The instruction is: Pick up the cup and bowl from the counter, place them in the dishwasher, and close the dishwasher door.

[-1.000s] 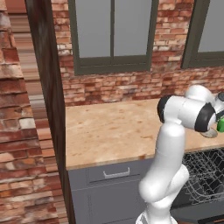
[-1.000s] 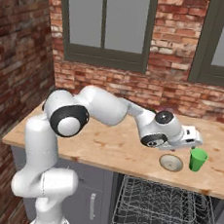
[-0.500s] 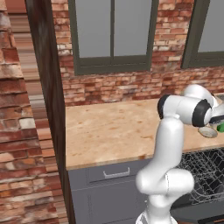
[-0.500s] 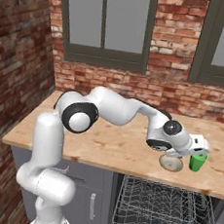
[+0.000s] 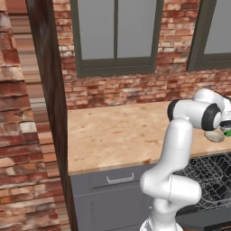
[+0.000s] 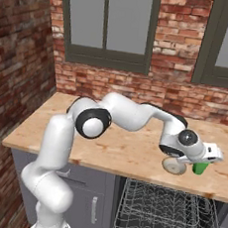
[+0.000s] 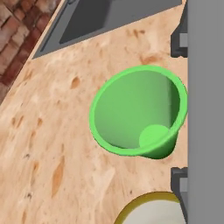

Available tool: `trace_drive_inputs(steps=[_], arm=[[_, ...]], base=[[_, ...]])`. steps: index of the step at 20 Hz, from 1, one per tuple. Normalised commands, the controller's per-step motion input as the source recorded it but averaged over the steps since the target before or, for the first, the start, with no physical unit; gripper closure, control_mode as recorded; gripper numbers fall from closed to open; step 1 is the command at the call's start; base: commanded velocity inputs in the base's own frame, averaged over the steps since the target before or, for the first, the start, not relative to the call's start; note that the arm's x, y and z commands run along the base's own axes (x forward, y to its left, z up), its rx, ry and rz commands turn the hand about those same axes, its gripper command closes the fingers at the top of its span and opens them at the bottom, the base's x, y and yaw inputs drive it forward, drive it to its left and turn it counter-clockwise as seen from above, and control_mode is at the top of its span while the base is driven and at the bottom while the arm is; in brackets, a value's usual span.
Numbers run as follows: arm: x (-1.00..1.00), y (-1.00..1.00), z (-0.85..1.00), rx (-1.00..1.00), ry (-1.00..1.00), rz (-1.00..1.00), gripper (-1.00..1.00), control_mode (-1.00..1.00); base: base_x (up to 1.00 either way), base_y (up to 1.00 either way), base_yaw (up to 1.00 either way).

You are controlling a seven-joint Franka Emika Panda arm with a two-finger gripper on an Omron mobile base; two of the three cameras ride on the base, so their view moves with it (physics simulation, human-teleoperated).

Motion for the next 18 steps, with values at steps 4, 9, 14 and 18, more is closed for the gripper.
trace_drive_inputs(steps=[4,9,14,18], arm=[[0.25,0.0,0.0,0.0,0.0,0.0,-1.0,-1.0],[0.11,0.0,0.0,-0.01,0.0,0.0,-1.0,-1.0],[0.08,0.0,0.0,0.0,0.0,0.0,-1.0,-1.0],[0.09,0.0,-0.03,0.0,0.0,0.0,-1.0,-1.0]], base=[[0.0,0.0,0.0],[0.0,0.0,0.0],[0.0,0.0,0.0],[0.0,0.0,0.0]])
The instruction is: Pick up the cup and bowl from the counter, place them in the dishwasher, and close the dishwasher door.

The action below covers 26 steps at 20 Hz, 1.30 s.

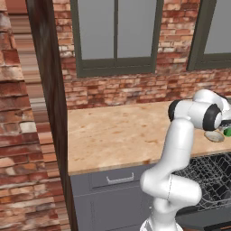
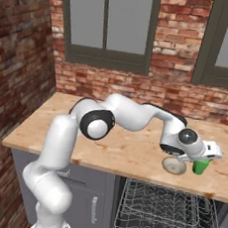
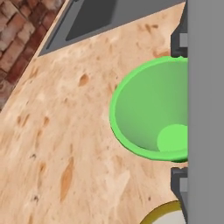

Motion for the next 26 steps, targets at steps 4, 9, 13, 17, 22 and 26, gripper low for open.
trace_drive_inputs(steps=[4,9,13,17,22,26], arm=[[0.19,0.0,-0.24,0.0,0.0,0.0,-1.0,-1.0],[0.31,0.0,-0.4,0.0,0.0,0.0,-1.0,-1.0],[0.31,0.0,-0.28,0.0,0.0,0.0,-1.0,-1.0],[0.39,0.0,-0.26,0.0,0.0,0.0,-1.0,-1.0],[0.25,0.0,-0.28,0.0,0.0,0.0,1.0,-1.0],[0.02,0.0,-0.28,0.0,0.0,0.0,1.0,-1.0]], base=[[0.0,0.0,0.0],[0.0,0.0,0.0],[0.0,0.0,0.0],[0.0,0.0,0.0],[0.0,0.0,0.0],[0.0,0.0,0.0]])
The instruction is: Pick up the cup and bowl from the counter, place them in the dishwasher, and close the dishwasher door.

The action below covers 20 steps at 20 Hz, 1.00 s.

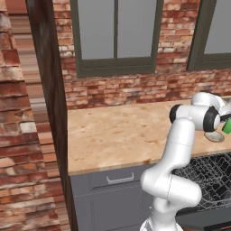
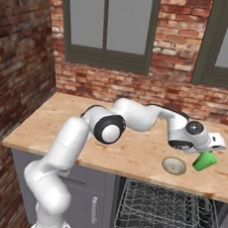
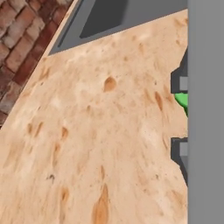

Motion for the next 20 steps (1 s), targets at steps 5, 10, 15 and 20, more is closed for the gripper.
trace_drive_inputs(steps=[5,10,15,20], arm=[[0.0,0.0,-0.28,0.0,0.0,0.0,1.0,-1.0],[0.0,0.0,-0.14,0.0,-0.01,0.0,1.0,-1.0],[-0.39,0.0,0.05,0.0,-0.08,0.0,1.0,-1.0],[-0.7,0.0,0.16,0.0,-0.13,0.0,1.0,-1.0]], base=[[0.0,0.0,0.0],[0.0,0.0,0.0],[0.0,0.0,0.0],[0.0,0.0,0.0]])
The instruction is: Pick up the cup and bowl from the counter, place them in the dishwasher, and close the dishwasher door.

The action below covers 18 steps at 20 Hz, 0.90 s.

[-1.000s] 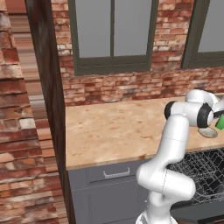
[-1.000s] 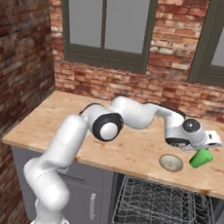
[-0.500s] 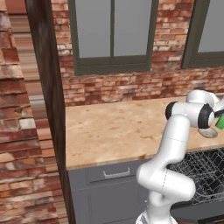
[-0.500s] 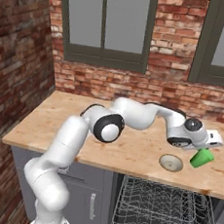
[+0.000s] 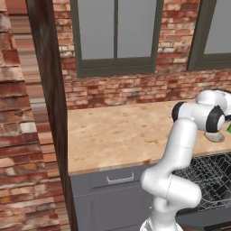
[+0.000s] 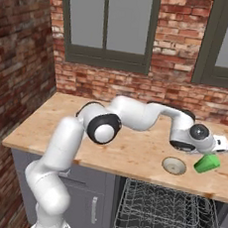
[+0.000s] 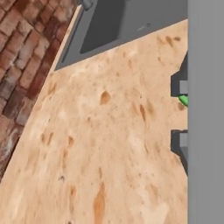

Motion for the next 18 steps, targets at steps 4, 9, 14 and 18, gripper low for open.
trace_drive_inputs(steps=[4,9,14,18], arm=[[-0.62,0.0,0.19,0.0,-0.15,0.0,1.0,-1.0],[-0.58,0.0,0.25,0.04,-0.13,0.0,1.0,-1.0],[-0.55,-0.06,0.19,0.16,-0.07,0.0,1.0,-1.0],[-0.54,-0.14,0.05,0.27,-0.02,0.0,1.0,-1.0]], base=[[0.0,0.0,0.0],[0.0,0.0,0.0],[0.0,0.0,0.0],[0.0,0.0,0.0]])
